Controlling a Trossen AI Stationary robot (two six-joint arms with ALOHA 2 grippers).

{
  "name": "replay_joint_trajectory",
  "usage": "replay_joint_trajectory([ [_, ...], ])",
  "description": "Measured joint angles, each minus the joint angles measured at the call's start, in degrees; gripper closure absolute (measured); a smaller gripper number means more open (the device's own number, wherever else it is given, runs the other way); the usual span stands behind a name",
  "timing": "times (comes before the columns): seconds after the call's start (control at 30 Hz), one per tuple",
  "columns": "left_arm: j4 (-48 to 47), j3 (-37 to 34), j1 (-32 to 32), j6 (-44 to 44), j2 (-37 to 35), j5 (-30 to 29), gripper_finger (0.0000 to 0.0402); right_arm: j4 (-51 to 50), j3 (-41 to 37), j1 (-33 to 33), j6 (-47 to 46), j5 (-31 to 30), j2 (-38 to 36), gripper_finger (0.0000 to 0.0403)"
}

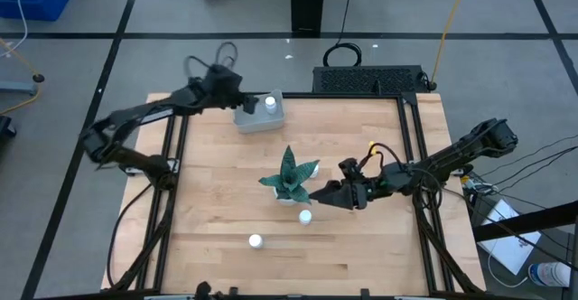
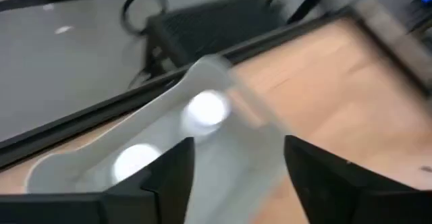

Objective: Pick and place pill bottles into a basket
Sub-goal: Put the white medicine bottle into the gray bin

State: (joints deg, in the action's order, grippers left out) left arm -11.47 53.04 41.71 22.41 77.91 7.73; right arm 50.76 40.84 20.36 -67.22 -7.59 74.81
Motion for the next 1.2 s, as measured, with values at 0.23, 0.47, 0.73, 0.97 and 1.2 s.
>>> replay_joint_trajectory([
  [0.23,-0.27,0.04,-0.19,5.93,-15.60,9.07,0.0287,-2.92,0.00,-0.84,-2.02,2.58,0.02,0.0023],
  [0.47,-2.03,0.04,-1.47,9.20,-26.69,11.45,0.0369,-6.32,0.02,4.11,1.73,-0.54,-0.04,0.0043],
  [0.73,-2.92,0.04,-3.44,11.93,-33.09,10.15,0.0352,-25.16,0.02,16.93,-0.92,-15.48,-0.02,0.0064],
  [0.97,-2.90,0.04,-4.69,16.42,-33.76,10.19,0.0296,-41.25,0.02,21.29,1.48,-25.58,2.66,0.0065],
  [1.2,-2.88,0.04,-6.09,19.88,-33.75,10.23,0.0230,-42.09,0.02,21.57,2.39,-27.28,14.37,0.0065],
])
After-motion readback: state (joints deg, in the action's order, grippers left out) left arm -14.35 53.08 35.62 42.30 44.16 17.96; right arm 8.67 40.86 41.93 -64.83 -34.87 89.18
